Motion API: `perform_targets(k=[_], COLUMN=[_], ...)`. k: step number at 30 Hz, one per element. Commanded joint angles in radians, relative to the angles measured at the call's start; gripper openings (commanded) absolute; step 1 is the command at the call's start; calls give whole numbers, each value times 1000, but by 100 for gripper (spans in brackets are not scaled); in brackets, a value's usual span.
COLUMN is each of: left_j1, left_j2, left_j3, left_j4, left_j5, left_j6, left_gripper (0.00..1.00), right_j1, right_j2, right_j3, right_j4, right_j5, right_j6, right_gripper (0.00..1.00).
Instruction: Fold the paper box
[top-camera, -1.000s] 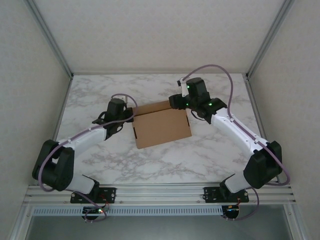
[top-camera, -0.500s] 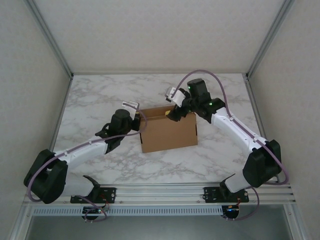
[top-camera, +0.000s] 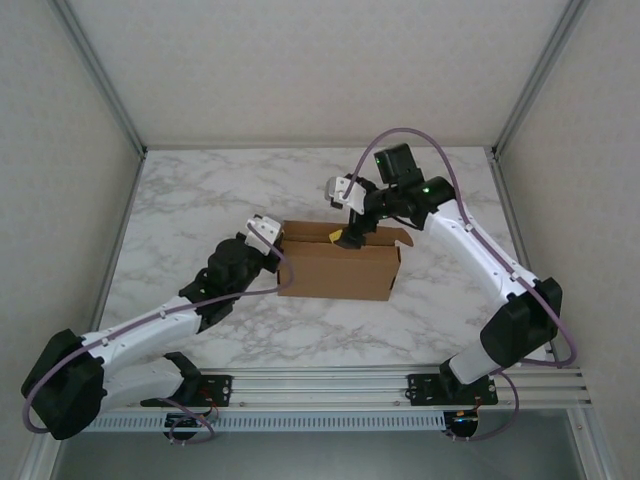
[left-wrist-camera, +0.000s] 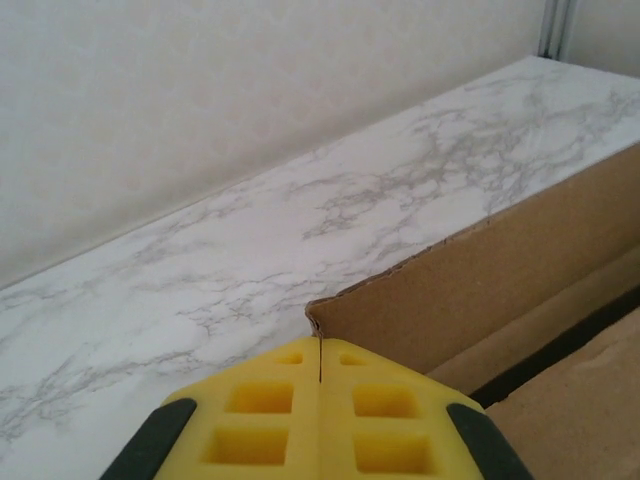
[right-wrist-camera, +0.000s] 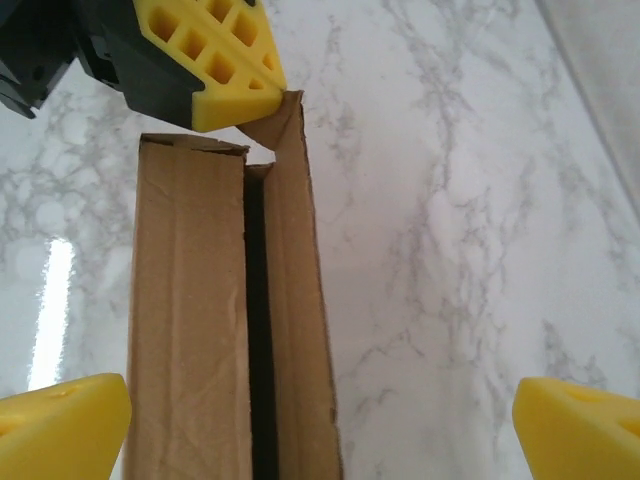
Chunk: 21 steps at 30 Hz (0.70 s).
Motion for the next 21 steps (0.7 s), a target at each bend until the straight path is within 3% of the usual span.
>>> perform_targets(k=[1, 21], left_j1=[-19, -59], left_j2=[-25, -95], left_j3=[-35, -116], left_j4=[47, 126], left_j5=[5, 20], left_j6=[63, 186], left_gripper=[0, 0], right_j1=[14, 98], right_j2=[31, 60], right_j3=[-30, -90], right_j4=[-60, -146], right_j5=[-63, 3], right_j6=[40, 100], right_gripper=[99, 99])
